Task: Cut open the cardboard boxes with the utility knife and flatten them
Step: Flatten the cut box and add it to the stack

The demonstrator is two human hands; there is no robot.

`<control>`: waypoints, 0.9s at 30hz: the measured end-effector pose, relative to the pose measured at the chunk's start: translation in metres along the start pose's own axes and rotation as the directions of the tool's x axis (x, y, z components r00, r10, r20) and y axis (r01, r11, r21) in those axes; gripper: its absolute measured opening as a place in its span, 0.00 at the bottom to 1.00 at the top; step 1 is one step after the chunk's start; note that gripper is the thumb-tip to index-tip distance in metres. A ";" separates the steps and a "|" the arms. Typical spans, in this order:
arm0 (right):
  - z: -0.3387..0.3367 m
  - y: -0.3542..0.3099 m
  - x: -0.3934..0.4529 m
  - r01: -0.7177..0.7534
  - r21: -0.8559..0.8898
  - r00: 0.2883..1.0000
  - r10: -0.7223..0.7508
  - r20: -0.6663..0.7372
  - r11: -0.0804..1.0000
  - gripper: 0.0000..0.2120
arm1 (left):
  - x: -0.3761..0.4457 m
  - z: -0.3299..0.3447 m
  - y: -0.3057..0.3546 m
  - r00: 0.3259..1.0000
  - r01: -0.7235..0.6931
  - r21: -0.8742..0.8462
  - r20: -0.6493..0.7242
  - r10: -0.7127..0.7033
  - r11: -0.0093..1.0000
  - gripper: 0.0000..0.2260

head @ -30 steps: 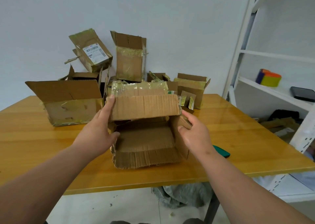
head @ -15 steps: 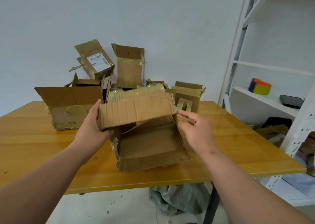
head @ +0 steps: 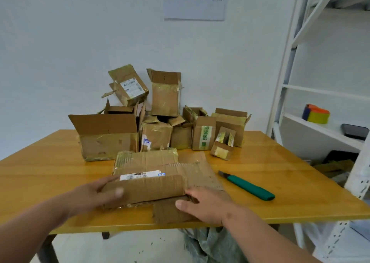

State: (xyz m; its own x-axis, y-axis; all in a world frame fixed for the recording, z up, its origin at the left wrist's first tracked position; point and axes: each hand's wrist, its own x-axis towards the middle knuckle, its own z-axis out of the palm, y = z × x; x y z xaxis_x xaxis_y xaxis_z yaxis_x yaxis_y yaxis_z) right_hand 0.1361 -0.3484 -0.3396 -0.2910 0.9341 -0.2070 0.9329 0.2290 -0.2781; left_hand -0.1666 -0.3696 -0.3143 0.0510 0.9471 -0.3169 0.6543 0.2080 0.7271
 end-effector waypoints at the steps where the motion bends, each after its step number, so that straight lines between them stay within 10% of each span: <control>1: 0.003 0.001 0.001 -0.004 0.005 1.000 0.004 -0.002 1.000 0.36 | 0.002 -0.001 0.004 0.999 0.021 -0.022 -0.047 -0.022 1.000 0.42; 9: 0.008 0.006 0.017 -0.016 0.267 0.969 0.081 -0.233 0.963 0.07 | 0.032 0.008 0.024 1.000 0.020 0.551 0.003 -0.025 0.835 0.18; 13: 0.004 0.008 0.021 0.024 0.330 0.962 0.068 -0.264 0.944 0.21 | 0.049 0.036 0.023 0.989 -0.073 0.739 0.138 -0.044 0.669 0.36; 16: 0.004 0.015 0.029 0.032 0.163 0.941 0.026 -0.337 0.986 0.22 | 0.063 0.046 0.021 0.996 -0.072 0.731 0.089 0.009 0.679 0.27; 18: 0.015 0.018 0.033 0.004 -0.023 0.975 -0.009 -0.224 1.000 0.28 | 0.067 0.053 0.029 0.994 -0.070 0.735 -0.003 0.106 0.675 0.19; 21: 0.036 0.023 0.038 -0.037 -0.210 0.999 0.030 -0.039 0.977 0.41 | 0.076 0.069 0.029 0.991 -0.049 0.711 -0.053 0.123 0.702 0.35; 27: -0.005 0.015 0.058 -0.029 -0.193 0.995 0.009 -0.103 0.981 0.34 | 0.094 0.072 0.045 0.994 -0.005 0.756 -0.067 0.084 0.655 0.44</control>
State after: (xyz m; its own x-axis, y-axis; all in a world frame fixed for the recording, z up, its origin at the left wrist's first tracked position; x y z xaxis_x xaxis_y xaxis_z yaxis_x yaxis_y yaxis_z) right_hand 0.1346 -0.2895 -0.3513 -0.2590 0.9593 -0.1123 0.9644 0.2504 -0.0854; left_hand -0.0779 -0.2888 -0.3546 0.0556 0.9755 -0.2130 0.9984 -0.0531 0.0177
